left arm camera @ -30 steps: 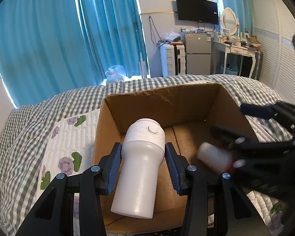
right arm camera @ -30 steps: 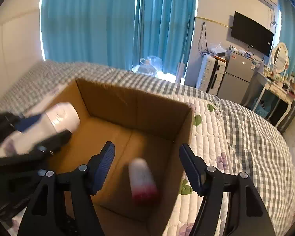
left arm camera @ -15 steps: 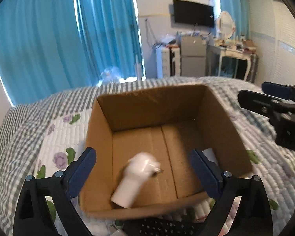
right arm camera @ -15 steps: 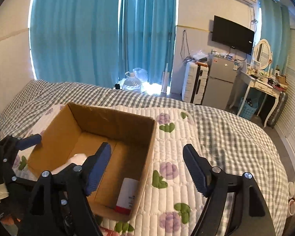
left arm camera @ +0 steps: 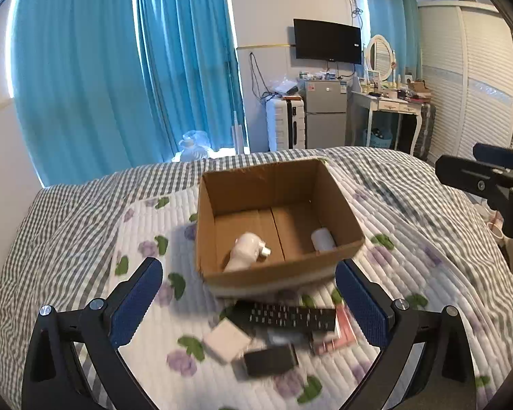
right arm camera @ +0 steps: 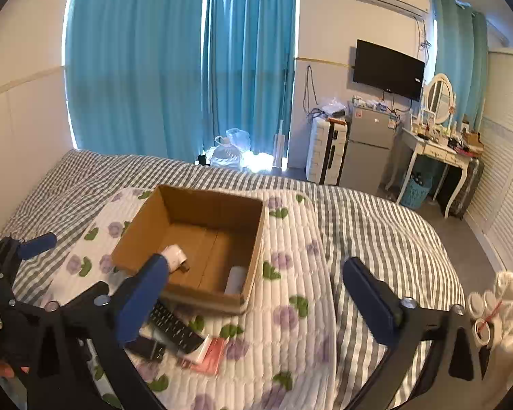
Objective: Organize rigid objects
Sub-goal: 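Lift both tools out of the box toward the remaining items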
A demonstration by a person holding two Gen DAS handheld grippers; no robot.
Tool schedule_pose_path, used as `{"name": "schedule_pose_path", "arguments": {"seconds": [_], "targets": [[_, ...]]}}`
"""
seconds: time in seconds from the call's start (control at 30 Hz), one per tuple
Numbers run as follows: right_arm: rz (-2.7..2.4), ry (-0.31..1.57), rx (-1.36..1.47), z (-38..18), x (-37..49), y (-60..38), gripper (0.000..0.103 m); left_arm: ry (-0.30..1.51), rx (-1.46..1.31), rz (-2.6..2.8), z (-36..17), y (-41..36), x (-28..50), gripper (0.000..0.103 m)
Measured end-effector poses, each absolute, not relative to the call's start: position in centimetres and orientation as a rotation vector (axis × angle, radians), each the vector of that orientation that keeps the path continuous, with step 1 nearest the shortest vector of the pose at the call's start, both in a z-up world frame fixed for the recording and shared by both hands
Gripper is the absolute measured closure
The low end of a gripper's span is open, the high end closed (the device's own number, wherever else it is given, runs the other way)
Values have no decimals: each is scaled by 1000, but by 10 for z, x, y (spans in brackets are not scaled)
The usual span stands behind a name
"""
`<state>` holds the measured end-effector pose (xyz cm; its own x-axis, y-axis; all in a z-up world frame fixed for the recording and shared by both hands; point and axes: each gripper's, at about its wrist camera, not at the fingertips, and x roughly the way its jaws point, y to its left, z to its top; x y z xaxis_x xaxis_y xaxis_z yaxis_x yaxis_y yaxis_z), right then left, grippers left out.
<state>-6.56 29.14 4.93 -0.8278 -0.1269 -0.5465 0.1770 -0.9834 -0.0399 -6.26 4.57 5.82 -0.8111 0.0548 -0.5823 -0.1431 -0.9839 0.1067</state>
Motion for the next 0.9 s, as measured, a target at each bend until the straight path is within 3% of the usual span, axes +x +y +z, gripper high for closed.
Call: {"name": "schedule_pose_path", "arguments": {"seconds": [0.27,0.63,0.9], "targets": [[-2847,165,898,-1,-46,281,0,150,-991,2929,35,23,-46,0],[-2695,262,1168,-112,-85,264,0,91,-1254,2854,-71,19,-75,0],[-2650,296,1244,-127,-91,259,0,35,-1315,2754,-104,33,-78,0]]}}
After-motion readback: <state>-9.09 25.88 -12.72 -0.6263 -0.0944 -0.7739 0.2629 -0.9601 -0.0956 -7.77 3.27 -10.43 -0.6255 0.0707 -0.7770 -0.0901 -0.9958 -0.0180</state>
